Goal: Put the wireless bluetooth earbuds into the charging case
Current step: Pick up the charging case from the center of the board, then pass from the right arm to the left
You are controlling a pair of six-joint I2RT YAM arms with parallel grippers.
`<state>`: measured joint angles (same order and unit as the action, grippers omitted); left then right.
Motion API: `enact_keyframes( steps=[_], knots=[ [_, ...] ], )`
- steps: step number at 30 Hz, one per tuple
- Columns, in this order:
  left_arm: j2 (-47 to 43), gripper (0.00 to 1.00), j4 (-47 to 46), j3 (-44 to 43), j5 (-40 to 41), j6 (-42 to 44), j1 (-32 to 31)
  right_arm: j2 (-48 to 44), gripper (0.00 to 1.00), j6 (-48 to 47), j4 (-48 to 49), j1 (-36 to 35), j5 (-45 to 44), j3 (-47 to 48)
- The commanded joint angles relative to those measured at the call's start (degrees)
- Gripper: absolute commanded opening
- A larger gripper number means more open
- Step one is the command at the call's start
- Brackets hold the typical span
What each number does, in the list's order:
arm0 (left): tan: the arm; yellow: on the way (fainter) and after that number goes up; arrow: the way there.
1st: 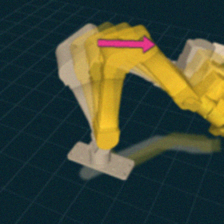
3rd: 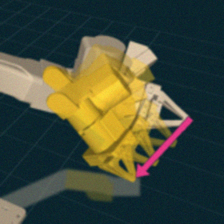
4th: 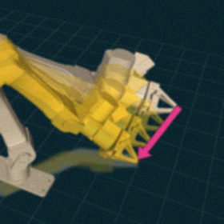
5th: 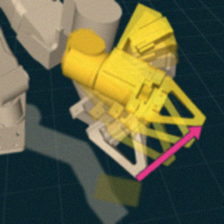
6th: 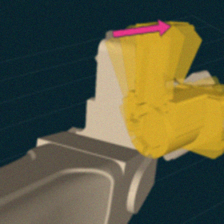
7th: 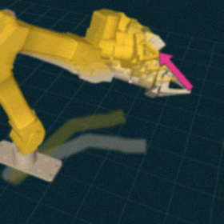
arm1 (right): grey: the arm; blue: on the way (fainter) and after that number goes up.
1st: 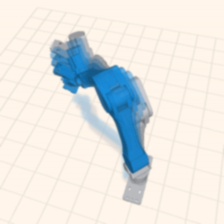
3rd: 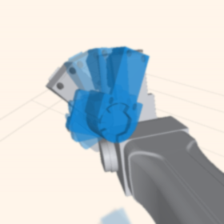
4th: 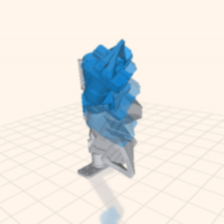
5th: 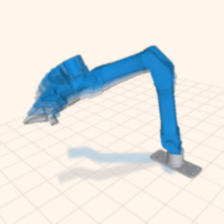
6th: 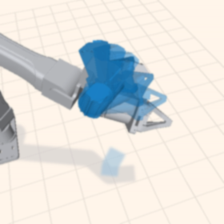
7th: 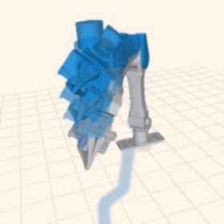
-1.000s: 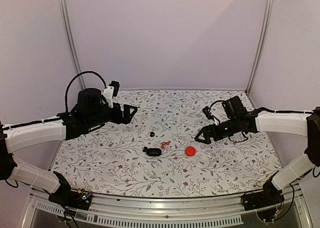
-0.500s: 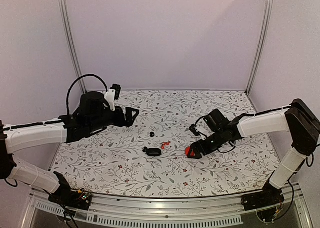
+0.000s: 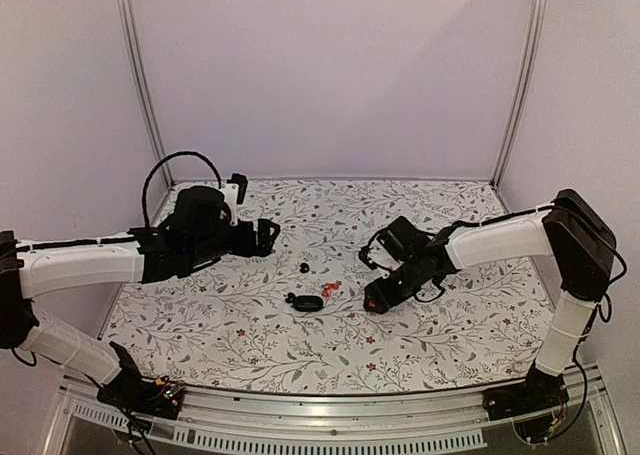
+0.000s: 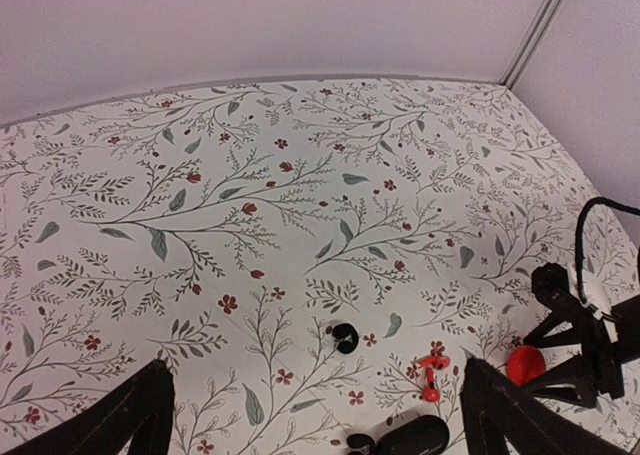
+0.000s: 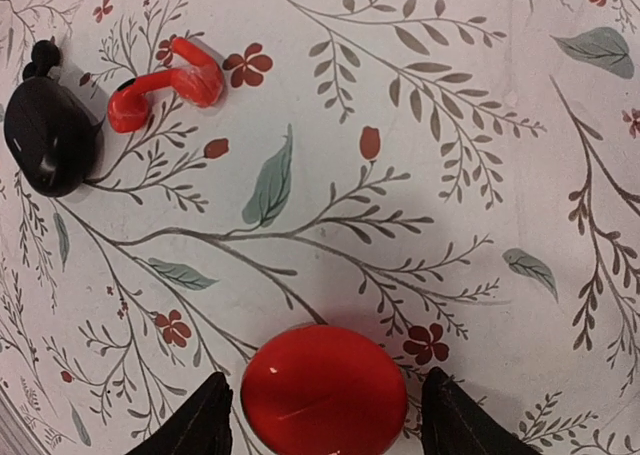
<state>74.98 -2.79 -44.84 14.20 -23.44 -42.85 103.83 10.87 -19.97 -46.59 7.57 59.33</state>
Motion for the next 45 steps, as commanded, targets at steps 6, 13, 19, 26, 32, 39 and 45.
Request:
enact_keyframes(
  steps=[6, 13, 19, 26, 32, 39, 45],
  knots=[
    [-0.4, 1.0, -0.7, -1.6, 1.8, -0.4, -1.4, 2.2, 0.63, -3.4, -4.0, -2.0, -4.5, 1.1],
    [-0.7, 1.0, -2.3, -1.2, 1.6, -1.6, -1.4, 0.4, 0.65, -6.1, -4.2, -2.2, -6.3, -0.7],
    [-2.4, 1.0, -2.9, -0.4, 4.4, -4.0, -1.4, 0.2, 0.6, -8.0, -3.8, -2.5, -9.4, -1.1],
    [-5.6, 1.0, -6.3, 2.4, -2.9, -0.3, -1.3, -0.1, 0.5, -9.2, -2.3, -2.7, -10.2, -2.4],
    [-7.5, 1.0, -12.2, 7.5, -10.5, 1.0, -1.3, -4.9, 0.42, -9.9, -0.5, -2.7, -10.0, -2.5],
    [-3.6, 0.96, -11.4, 6.6, -18.0, -1.4, -1.3, -13.6, 0.41, -10.3, 4.0, -2.8, -8.3, -4.0],
    [1.8, 0.8, -10.7, 1.7, -27.4, -4.4, -1.7, -22.9, 0.41, -12.6, 7.8, -2.8, -8.2, -6.2]
  ],
)
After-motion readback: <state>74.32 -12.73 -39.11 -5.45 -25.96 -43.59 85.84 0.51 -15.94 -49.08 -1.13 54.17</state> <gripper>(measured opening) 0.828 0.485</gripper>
